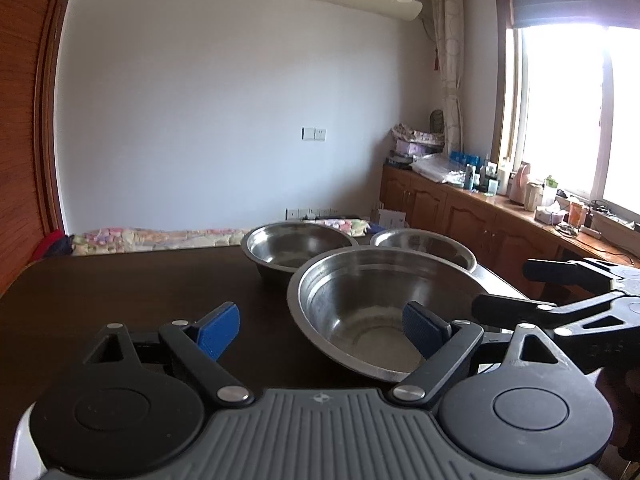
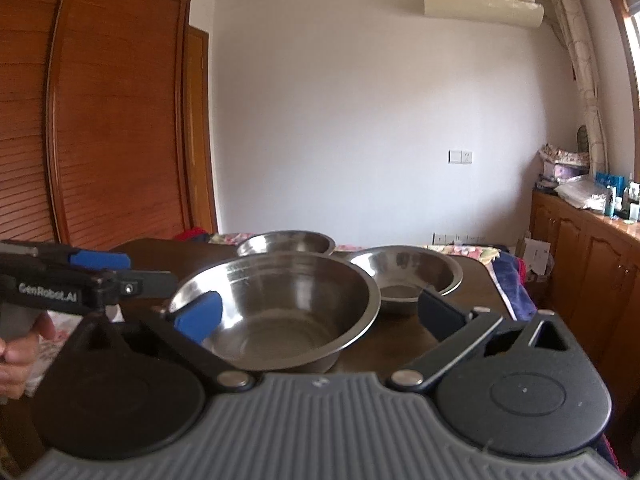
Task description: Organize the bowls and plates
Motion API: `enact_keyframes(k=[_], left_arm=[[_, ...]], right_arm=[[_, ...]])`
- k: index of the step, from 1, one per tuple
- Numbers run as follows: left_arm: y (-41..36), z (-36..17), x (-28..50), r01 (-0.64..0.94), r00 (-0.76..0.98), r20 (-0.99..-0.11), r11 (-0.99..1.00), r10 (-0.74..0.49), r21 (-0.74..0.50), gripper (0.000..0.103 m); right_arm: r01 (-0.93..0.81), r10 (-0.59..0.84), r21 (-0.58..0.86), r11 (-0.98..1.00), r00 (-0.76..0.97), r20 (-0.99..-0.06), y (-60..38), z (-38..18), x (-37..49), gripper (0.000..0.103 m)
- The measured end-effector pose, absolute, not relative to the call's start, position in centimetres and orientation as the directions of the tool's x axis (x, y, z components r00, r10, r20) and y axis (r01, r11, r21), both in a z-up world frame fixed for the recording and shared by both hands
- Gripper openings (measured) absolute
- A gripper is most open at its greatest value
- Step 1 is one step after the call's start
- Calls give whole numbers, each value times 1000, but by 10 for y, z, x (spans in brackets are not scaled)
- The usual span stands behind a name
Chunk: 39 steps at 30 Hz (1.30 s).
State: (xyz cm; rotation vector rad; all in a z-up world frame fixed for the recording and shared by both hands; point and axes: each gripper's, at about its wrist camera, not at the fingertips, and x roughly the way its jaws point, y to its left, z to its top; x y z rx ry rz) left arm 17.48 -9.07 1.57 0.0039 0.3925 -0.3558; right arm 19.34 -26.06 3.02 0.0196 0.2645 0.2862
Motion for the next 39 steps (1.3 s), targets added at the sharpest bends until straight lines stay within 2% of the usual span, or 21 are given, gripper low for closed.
enact_keyframes(k=[8, 14, 20, 23, 24, 28, 30, 34, 39], left_arm=[[-99, 16, 188, 354, 831, -432, 932, -350, -74, 103], [-100, 13, 198, 364, 789, -481, 922, -381, -134, 88], [-101, 10, 200, 357, 779, -494, 921, -386, -156, 88], [-100, 10, 201, 360, 777, -493, 919, -392, -163, 85], [-100, 10, 200, 360, 778, -492, 919, -391, -162, 83], [-98, 11, 198, 359, 785, -487, 922, -383, -145, 80], [-96, 11, 195, 364, 788, -480, 921, -385, -141, 80], [-92, 13, 188, 365, 796, -458, 918, -395, -157, 80], [-91, 12, 174, 370, 811, -434, 918, -393, -142, 80]], right_arm=[[-286, 302, 97, 953, 895, -328, -267, 27, 219, 103], [-297, 318, 113, 948, 871, -374, -269, 26, 230, 103], [-332, 370, 163, 929, 831, -415, -270, 22, 238, 103], [-334, 374, 169, 927, 826, -422, -270, 22, 239, 103], [-336, 376, 170, 927, 824, -424, -270, 23, 240, 100], [-331, 377, 181, 926, 811, -447, -269, 21, 245, 72], [-336, 390, 199, 921, 805, -447, -269, 20, 244, 62], [-319, 368, 185, 930, 824, -431, -271, 21, 236, 49], [-312, 358, 178, 933, 840, -408, -271, 23, 223, 44]])
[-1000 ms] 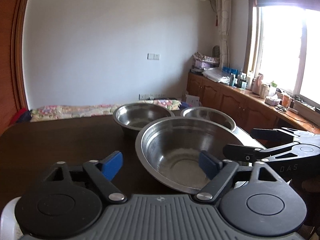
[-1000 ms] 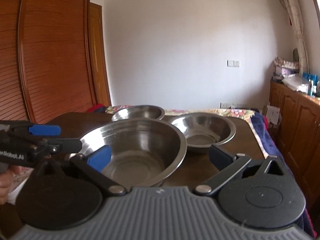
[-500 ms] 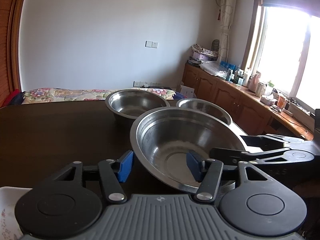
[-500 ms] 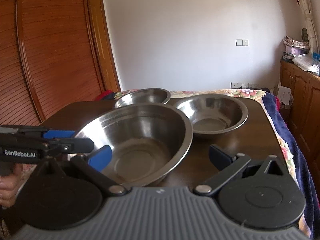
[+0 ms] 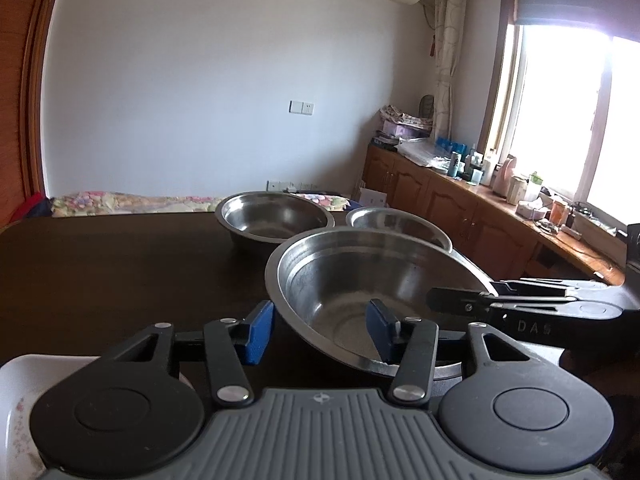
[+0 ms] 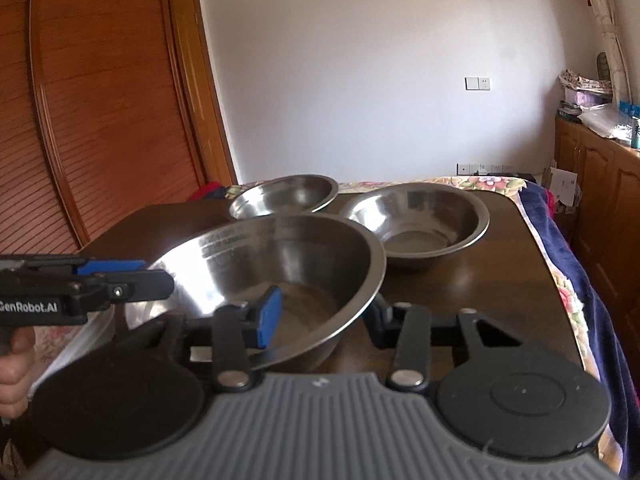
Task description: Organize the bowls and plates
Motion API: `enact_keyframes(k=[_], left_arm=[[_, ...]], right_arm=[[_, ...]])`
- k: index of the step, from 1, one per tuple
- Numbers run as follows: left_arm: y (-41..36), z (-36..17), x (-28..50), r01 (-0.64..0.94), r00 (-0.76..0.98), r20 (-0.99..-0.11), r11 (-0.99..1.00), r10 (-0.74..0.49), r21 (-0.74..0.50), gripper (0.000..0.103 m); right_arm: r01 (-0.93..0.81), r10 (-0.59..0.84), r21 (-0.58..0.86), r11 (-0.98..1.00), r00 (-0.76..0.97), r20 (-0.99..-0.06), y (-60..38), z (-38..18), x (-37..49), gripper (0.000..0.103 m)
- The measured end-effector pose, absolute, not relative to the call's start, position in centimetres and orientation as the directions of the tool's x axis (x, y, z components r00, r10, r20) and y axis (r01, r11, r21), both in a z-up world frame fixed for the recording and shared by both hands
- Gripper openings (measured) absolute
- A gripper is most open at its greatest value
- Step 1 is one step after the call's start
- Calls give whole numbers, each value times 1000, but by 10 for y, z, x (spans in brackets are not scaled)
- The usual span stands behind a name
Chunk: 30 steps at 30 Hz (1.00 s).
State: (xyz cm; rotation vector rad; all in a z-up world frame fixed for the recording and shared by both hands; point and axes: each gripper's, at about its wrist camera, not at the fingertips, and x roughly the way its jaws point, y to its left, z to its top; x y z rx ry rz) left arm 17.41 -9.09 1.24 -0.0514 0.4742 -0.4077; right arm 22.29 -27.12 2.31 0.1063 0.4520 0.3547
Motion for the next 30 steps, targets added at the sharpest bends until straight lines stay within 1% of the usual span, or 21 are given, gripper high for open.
enact_keyframes(k=[1, 3, 6, 11, 21, 30], left_arm=[[-91, 12, 171, 373, 812, -430, 917, -395, -139, 80], [-91, 12, 166, 376, 813, -425, 916, -398, -140, 80], [-90, 12, 158, 384, 816, -411, 913, -406, -139, 80], [-87, 16, 141, 393, 826, -388, 911, -409, -126, 76], [-85, 19, 103, 406, 843, -350, 910, -410, -87, 76], [-80, 14, 87, 406, 843, -353, 911, -406, -79, 76]], right_arm=[[-307, 353, 174, 936, 843, -406, -271, 23, 221, 40], [-302, 348, 175, 937, 849, -398, -272, 22, 218, 36], [-298, 350, 190, 935, 854, -385, -276, 23, 213, 35], [-296, 345, 186, 937, 866, -363, -276, 26, 198, 34], [-300, 346, 183, 936, 878, -330, -275, 29, 166, 34], [-303, 351, 191, 933, 882, -314, -275, 26, 150, 34]])
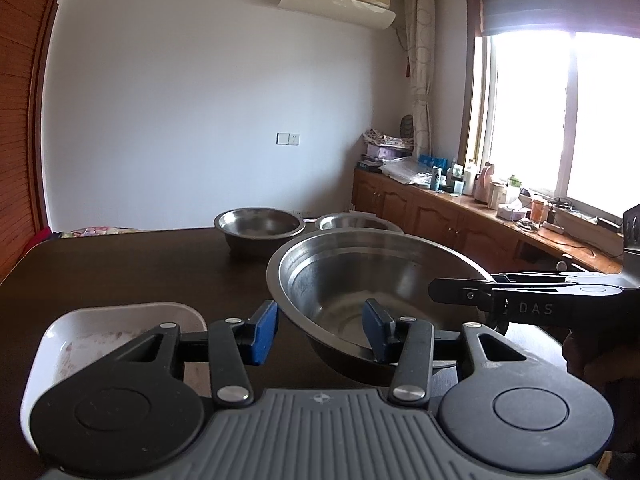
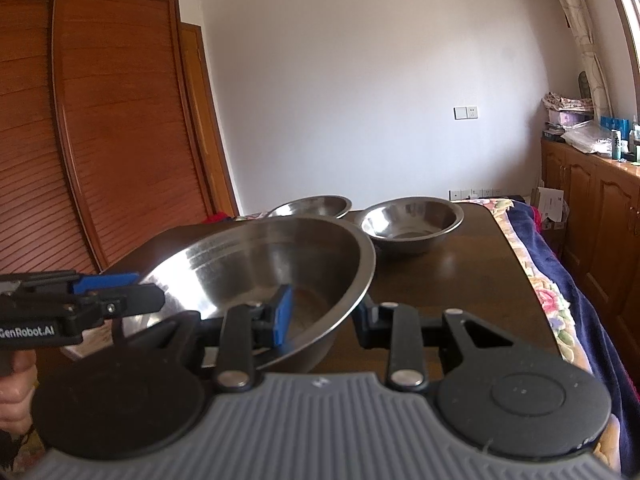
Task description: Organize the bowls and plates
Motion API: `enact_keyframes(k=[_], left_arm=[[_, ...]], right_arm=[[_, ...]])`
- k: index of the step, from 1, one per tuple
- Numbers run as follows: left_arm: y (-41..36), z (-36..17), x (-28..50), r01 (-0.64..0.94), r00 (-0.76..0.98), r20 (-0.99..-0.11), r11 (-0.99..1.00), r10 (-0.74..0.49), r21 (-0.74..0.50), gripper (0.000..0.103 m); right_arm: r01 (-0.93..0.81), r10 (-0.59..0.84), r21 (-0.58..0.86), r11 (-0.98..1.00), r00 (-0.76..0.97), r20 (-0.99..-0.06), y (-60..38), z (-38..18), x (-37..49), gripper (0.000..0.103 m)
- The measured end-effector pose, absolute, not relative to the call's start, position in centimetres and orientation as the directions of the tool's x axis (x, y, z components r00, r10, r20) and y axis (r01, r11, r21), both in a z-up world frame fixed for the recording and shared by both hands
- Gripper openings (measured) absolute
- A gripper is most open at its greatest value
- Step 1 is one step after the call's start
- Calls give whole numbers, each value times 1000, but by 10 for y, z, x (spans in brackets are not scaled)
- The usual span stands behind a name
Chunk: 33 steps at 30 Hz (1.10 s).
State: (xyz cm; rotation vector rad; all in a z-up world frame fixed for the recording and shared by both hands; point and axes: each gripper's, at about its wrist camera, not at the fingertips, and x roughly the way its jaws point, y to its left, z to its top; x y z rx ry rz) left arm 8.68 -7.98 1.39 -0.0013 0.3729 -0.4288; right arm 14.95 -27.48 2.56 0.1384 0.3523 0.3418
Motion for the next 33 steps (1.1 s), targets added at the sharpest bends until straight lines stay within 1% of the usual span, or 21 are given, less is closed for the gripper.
enact_keyframes(k=[15, 24, 31, 33], left_arm=[[-73, -2, 84, 375, 849, -368, 923, -379, -86, 76], [-70, -10, 87, 360, 846, -386, 928, -368, -95, 76], [-72, -10, 89, 351, 853, -381, 932, -358, -89, 76], [-72, -11, 89, 355, 851, -380, 930, -363, -93, 78]], right_arm=[[-313, 346, 151, 938, 878, -330, -260, 13, 144, 34], [-311, 352, 171, 935, 870, -344, -256, 3, 144, 34], [-313, 356, 175, 934, 866, -351, -254, 0, 145, 34], [-314, 358, 178, 933, 866, -350, -254, 1, 145, 35]])
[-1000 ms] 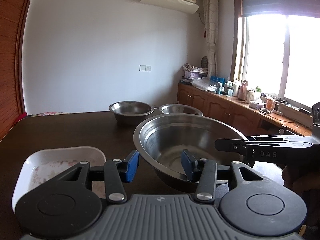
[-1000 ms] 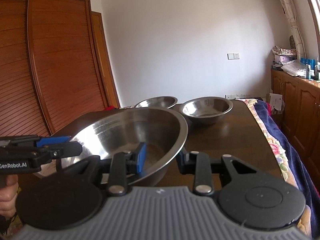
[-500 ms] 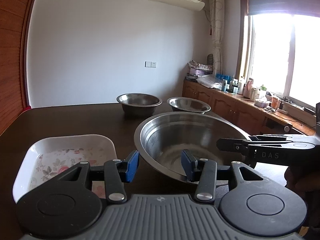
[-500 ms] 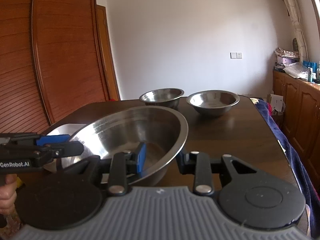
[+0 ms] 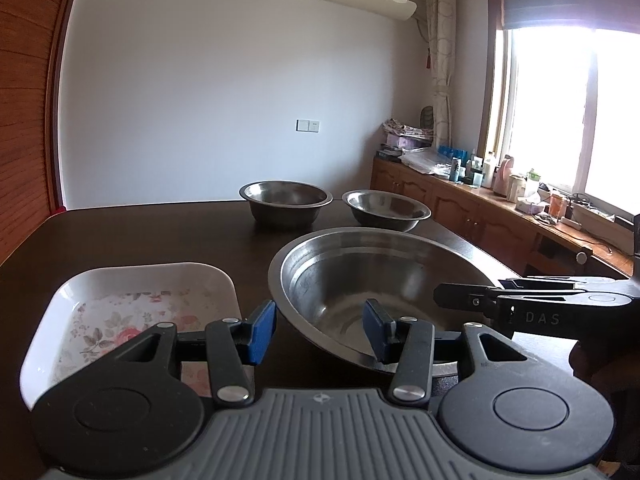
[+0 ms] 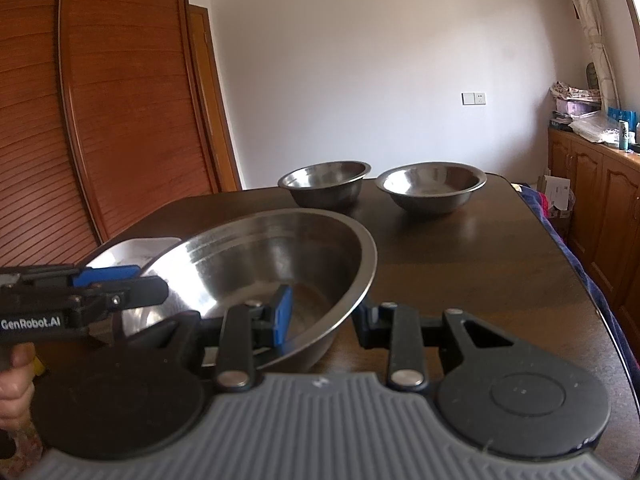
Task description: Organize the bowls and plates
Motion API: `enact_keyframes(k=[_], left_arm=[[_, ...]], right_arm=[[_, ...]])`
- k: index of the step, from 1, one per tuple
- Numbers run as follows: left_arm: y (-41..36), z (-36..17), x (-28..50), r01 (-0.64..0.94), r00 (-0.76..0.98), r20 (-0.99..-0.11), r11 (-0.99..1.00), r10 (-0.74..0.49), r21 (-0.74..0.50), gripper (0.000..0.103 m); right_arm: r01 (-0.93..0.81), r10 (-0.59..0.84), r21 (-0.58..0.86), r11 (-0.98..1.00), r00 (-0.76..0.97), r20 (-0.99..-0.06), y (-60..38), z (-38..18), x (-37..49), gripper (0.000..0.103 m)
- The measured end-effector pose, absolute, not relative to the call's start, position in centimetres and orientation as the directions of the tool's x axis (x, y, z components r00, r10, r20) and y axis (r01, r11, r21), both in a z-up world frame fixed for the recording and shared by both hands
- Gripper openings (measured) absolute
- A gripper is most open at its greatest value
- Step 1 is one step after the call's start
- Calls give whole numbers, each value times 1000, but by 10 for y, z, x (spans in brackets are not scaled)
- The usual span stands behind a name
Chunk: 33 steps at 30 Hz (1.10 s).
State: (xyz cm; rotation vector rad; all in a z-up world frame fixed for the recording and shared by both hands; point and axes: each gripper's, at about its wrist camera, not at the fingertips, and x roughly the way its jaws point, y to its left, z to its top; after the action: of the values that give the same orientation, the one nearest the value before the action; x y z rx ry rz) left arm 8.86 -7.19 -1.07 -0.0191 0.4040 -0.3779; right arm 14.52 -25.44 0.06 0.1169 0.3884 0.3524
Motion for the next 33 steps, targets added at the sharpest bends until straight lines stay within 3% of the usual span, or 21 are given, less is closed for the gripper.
enact_keyframes(k=[5, 10, 11, 33], left_arm=[[-69, -11, 88, 350, 856, -371, 932, -360, -96, 93], [-63, -5, 83, 324, 876, -345, 941, -337, -95, 103], [-62, -4, 82, 321, 881, -338, 943, -331, -89, 103], [-46, 18, 68, 300, 910, -276, 951, -310, -79, 103]], right_arm=[[-316, 364, 188, 930, 869, -335, -256, -2, 145, 36], [-294, 333, 167, 941, 892, -304, -255, 3, 138, 66], [-289, 325, 159, 944, 898, -298, -256, 5, 137, 68], [-305, 314, 73, 949, 932, -181, -251, 42, 111, 73]])
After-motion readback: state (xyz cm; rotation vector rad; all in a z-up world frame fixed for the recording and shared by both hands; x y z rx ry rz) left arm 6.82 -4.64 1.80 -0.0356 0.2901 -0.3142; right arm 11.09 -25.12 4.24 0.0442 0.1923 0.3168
